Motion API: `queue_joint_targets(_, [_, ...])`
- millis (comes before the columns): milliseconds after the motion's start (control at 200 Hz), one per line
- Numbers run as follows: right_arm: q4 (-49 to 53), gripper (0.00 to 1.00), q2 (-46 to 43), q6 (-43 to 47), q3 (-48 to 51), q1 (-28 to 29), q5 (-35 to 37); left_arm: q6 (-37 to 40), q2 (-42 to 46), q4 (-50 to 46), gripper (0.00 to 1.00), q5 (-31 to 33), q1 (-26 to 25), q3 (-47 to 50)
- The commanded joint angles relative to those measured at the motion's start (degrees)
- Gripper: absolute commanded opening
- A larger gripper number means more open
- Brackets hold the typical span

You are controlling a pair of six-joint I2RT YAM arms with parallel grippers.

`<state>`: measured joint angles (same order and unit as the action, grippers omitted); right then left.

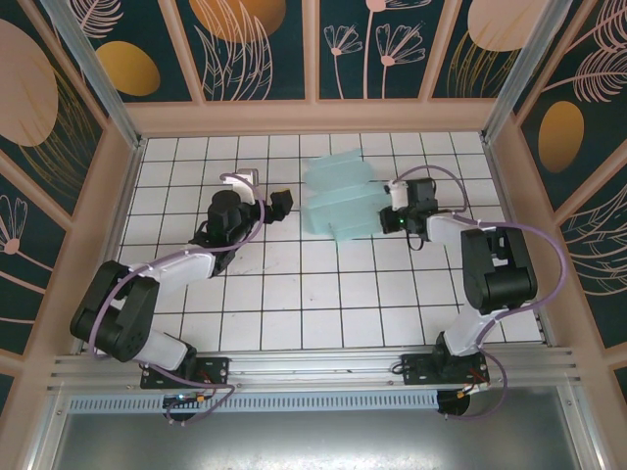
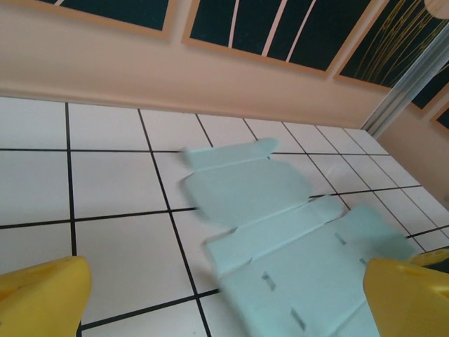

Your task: Fold the paper box

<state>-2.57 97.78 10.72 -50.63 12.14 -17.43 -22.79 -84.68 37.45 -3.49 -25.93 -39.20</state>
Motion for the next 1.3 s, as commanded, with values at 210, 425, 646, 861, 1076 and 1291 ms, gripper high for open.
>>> queue_joint_targets(210, [2.8,0.71,-0.5,6.9,-7.8,2.2,2.8,-3.1,1.5,-5.6,0.99,-0.3,-0.2,-4.3])
queue_joint_targets(425, [-10.6,0.80,-12.4,-11.3,4.3,5.1,3.1,-7.2,-9.4,-18.1,0.98,2.0,-0.1,-17.6])
queue_joint_targets(646, [-19.9,0.80,-16.8,-23.5,15.6,15.3,2.2,-6.8,-28.3,-32.9,0.67,-5.0,0.1,-39.0])
queue_joint_targets(861, [-24.6,0.80,-10.4,-34.3,17.6,21.0,2.7,-7.4,-40.0,-40.5,0.52,-6.5,0.3,-50.2])
queue_joint_targets(1076, [-21.5,0.78,-2.5,-39.5,14.3,20.5,2.9,-11.0,-43.9,-38.3,0.52,-7.4,0.9,-48.7])
queue_joint_targets(1291, [-20.1,0.76,2.4,-39.9,12.1,15.7,0.2,-15.4,-38.2,-34.0,0.53,-7.2,0.9,-36.6])
